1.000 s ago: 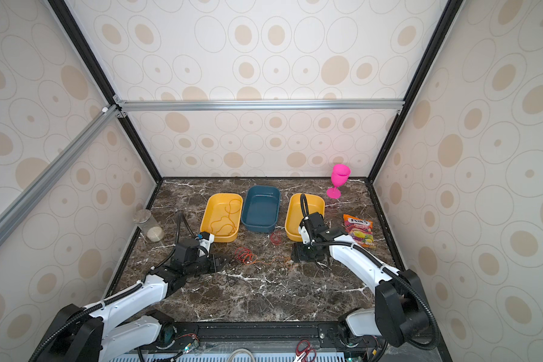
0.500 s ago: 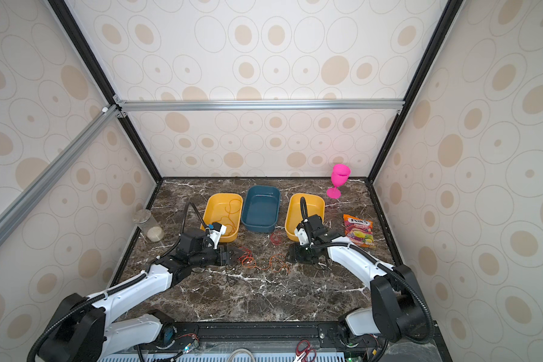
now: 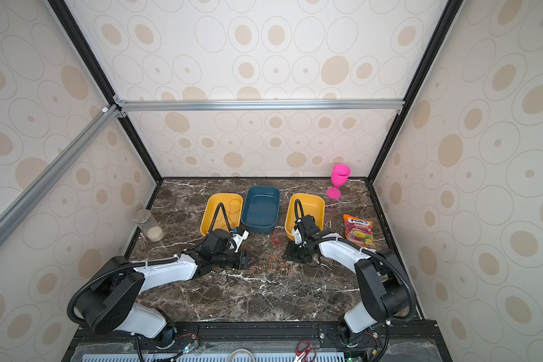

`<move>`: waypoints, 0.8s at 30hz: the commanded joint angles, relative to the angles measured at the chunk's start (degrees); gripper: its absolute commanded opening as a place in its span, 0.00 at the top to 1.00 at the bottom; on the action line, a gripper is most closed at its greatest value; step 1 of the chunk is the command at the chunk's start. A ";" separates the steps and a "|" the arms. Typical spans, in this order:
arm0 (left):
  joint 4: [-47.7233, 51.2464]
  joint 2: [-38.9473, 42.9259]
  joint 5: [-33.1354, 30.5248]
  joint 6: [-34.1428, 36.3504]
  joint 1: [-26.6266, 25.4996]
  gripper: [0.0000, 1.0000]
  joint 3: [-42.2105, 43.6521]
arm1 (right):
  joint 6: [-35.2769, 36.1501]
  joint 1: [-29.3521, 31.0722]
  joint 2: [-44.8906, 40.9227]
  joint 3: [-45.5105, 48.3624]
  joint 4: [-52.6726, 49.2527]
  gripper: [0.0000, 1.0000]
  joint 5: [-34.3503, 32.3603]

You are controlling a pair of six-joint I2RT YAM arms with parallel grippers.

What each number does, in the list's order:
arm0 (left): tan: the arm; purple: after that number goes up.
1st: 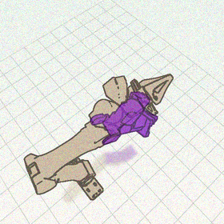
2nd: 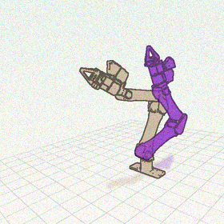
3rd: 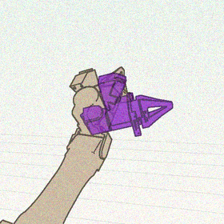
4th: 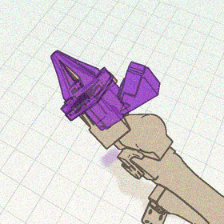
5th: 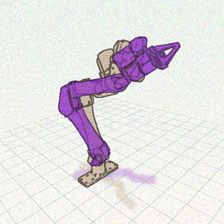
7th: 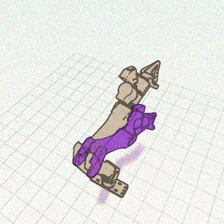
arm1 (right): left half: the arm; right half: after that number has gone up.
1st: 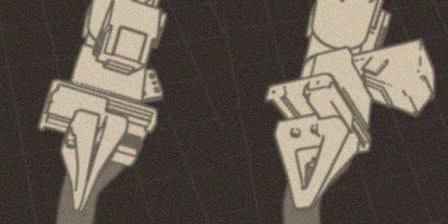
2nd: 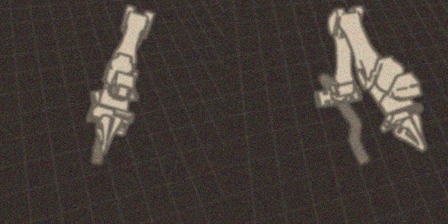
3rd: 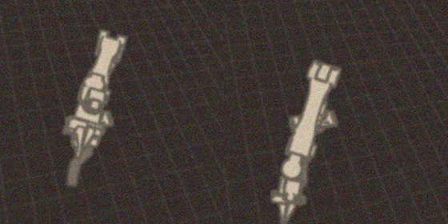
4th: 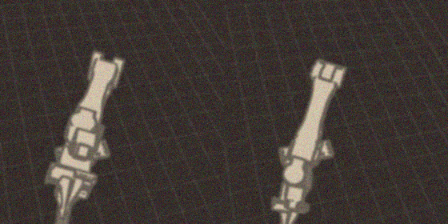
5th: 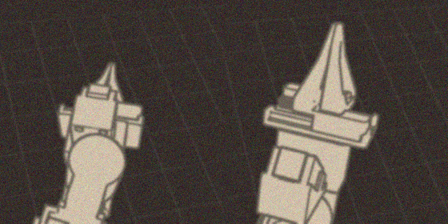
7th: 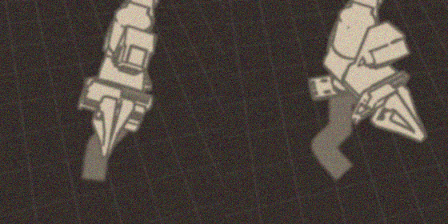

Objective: Untangle the cables

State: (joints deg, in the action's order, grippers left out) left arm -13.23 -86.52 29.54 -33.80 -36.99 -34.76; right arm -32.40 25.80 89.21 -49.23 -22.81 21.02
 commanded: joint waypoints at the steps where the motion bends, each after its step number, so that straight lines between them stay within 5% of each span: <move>1: -1.78 -1.42 -2.27 1.28 -0.52 0.48 -0.44 | -1.52 2.06 2.22 -2.73 -0.58 0.65 -5.47; 12: -2.52 -3.31 -5.97 -0.38 -0.39 0.49 3.25 | -0.70 9.64 10.61 -10.35 -8.64 0.71 -23.78; 18: -4.60 -2.89 -6.27 -0.90 -0.45 0.49 4.13 | -1.04 11.59 13.31 -11.68 -9.94 0.77 -25.88; 24: -4.94 -2.70 -6.38 -1.09 -0.22 0.49 4.86 | -2.65 12.20 13.76 -8.58 -8.91 0.97 -26.10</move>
State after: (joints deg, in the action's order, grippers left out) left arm -18.35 -89.41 24.47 -34.44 -37.12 -30.63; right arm -33.43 37.60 101.34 -60.05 -29.50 -3.90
